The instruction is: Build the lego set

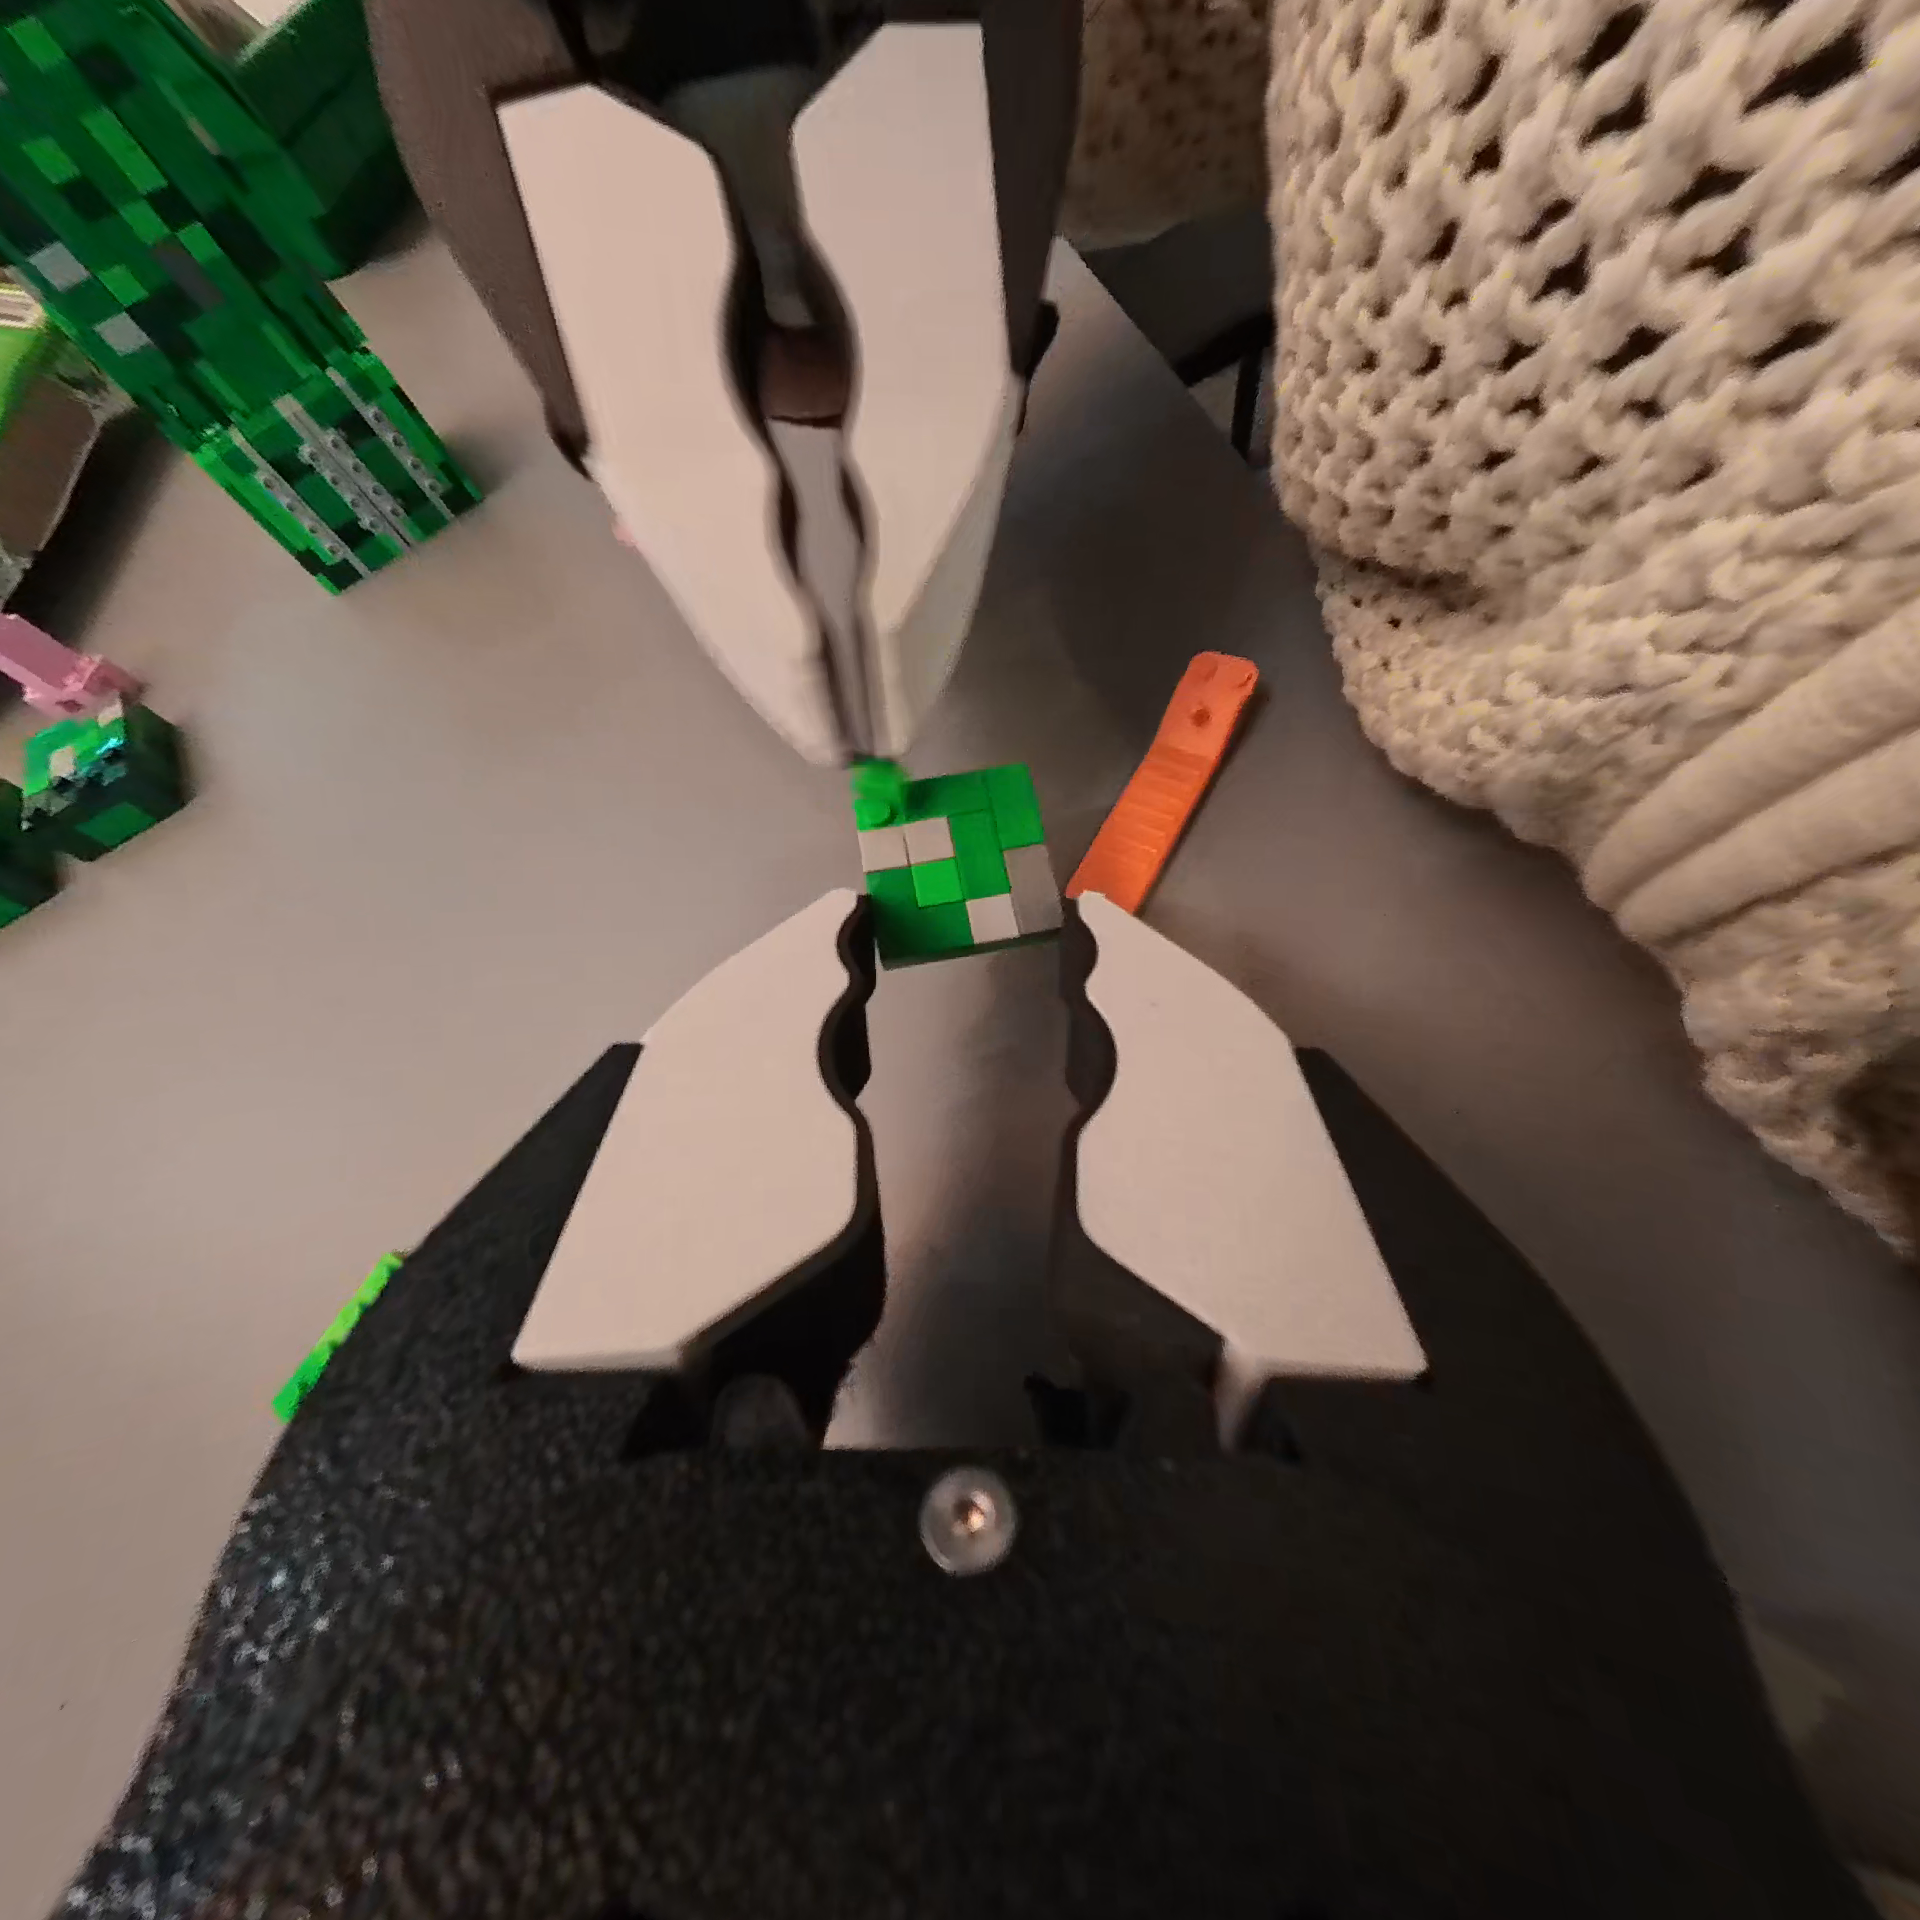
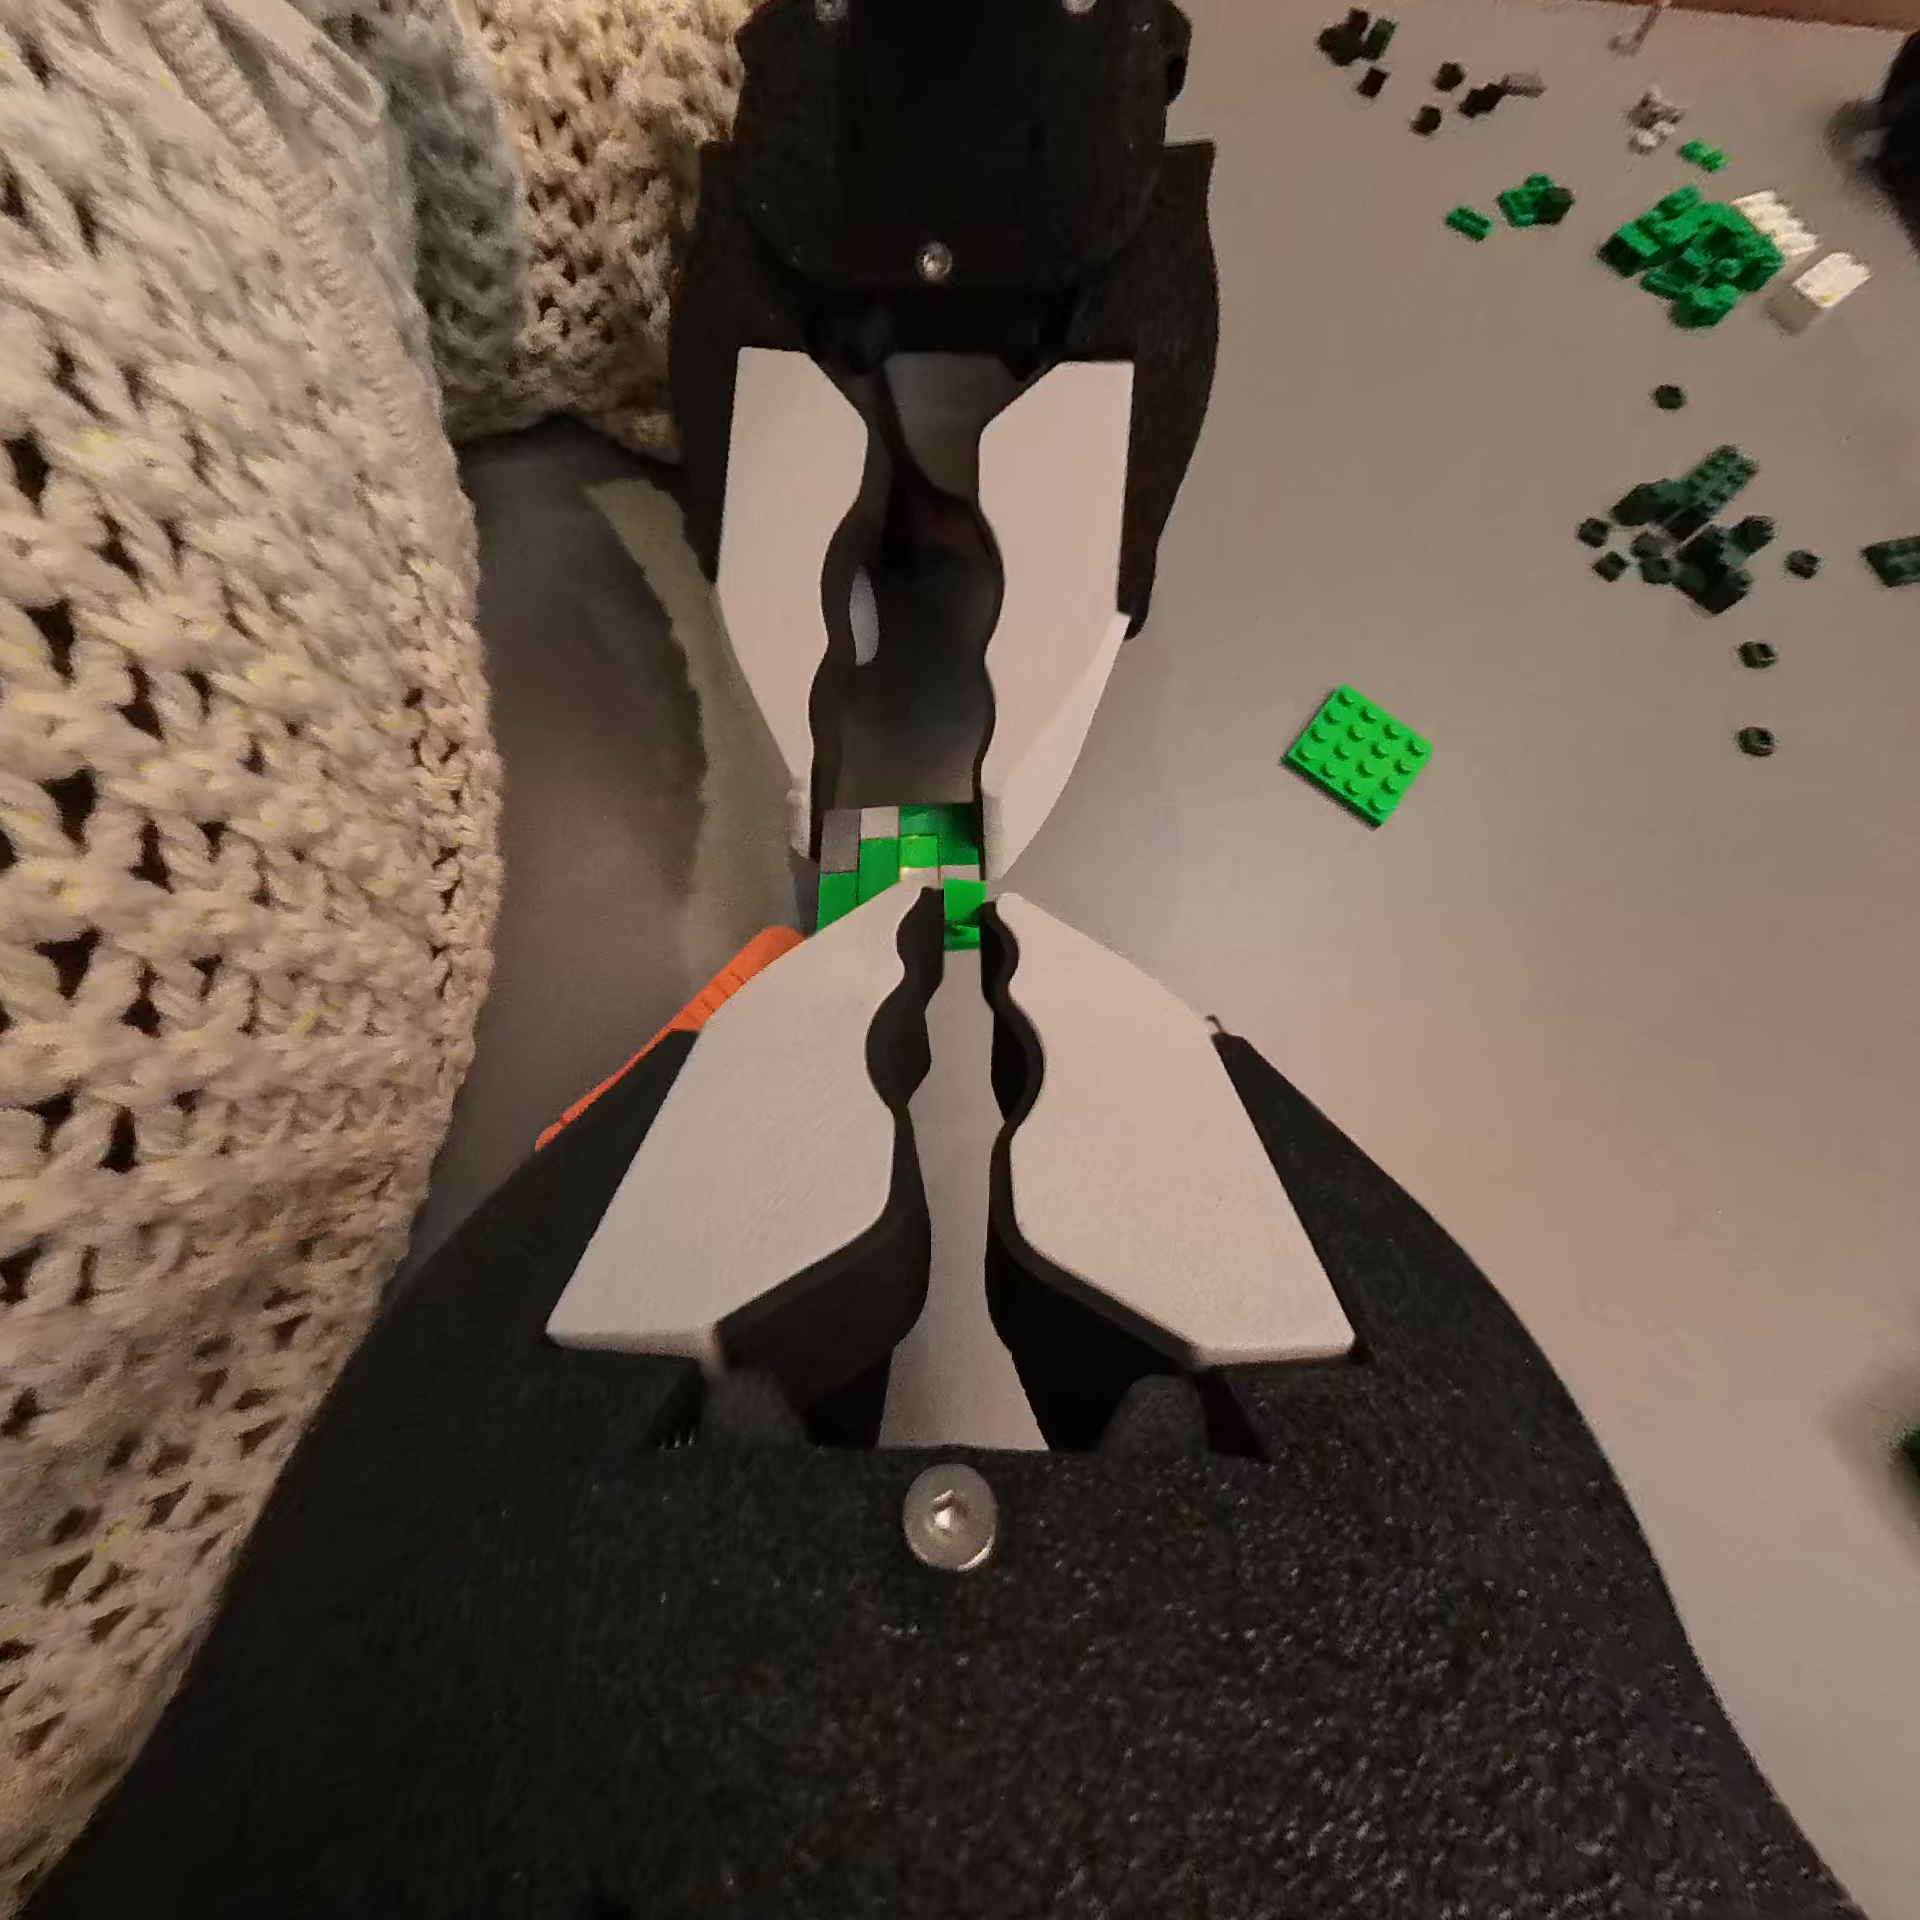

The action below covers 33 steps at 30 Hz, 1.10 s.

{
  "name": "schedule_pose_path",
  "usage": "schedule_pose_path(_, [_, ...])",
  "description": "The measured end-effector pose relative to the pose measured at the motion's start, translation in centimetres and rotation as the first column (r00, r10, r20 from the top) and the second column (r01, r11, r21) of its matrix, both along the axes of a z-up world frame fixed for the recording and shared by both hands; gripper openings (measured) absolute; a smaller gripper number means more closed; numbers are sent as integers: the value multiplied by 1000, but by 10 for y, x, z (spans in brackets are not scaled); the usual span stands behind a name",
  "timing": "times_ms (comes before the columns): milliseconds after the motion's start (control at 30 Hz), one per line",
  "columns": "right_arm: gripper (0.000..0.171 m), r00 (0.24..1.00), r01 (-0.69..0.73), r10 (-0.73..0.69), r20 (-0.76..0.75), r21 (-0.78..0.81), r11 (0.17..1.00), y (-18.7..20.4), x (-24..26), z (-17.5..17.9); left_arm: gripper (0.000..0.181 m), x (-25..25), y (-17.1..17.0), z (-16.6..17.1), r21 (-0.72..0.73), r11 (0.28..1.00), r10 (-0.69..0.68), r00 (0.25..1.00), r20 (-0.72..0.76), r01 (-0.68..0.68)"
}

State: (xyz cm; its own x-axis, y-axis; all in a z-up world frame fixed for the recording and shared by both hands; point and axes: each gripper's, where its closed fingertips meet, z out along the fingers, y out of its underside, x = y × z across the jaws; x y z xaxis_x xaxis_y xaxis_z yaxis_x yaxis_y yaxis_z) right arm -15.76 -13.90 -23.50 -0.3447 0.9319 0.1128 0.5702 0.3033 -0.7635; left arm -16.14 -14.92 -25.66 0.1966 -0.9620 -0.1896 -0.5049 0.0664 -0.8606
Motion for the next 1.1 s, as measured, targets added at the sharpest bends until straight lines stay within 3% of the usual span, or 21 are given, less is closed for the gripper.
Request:
schedule_pose_path(33, [0,1000,-15,15,23,4,1000,-1,1,-2,35,0,0,0,-3,1000,-1,1000,-1,1])
schedule_pose_path(333, [0,994,-56,54,91,19,998,-1,2,-2,35,1,1,-2,-6,1000,6,1000,-13,-6])
schedule_pose_path(433, [0,996,-25,25,85,5,1000,1,0,-2,35,1,2,-3,-5,1000,14,1000,-21,-14])
schedule_pose_path(600, [15,995,64,-60,75,-48,997,7,1,-6,35,3,4,-3,-2,1000,22,999,-24,-22])
schedule_pose_path(733, [21,987,161,-152,61,-198,967,12,3,-9,35,4,6,-2,14,999,30,999,-15,-30])
schedule_pose_path(833, [30,952,283,-303,31,-456,844,15,1,-2,35,3,12,0,43,997,58,998,4,-58])
schedule_pose_path(933, [31,907,330,-413,78,-741,585,12,2,3,35,3,13,2,56,996,67,998,18,-68])
schedule_pose_path(1000, [30,888,334,-446,113,-825,455,8,3,1,35,3,13,2,66,995,71,997,20,-73])
schedule_pose_path(1100, [25,870,337,-473,137,-867,368,3,1,-3,35,4,14,3,78,994,75,997,23,-77])
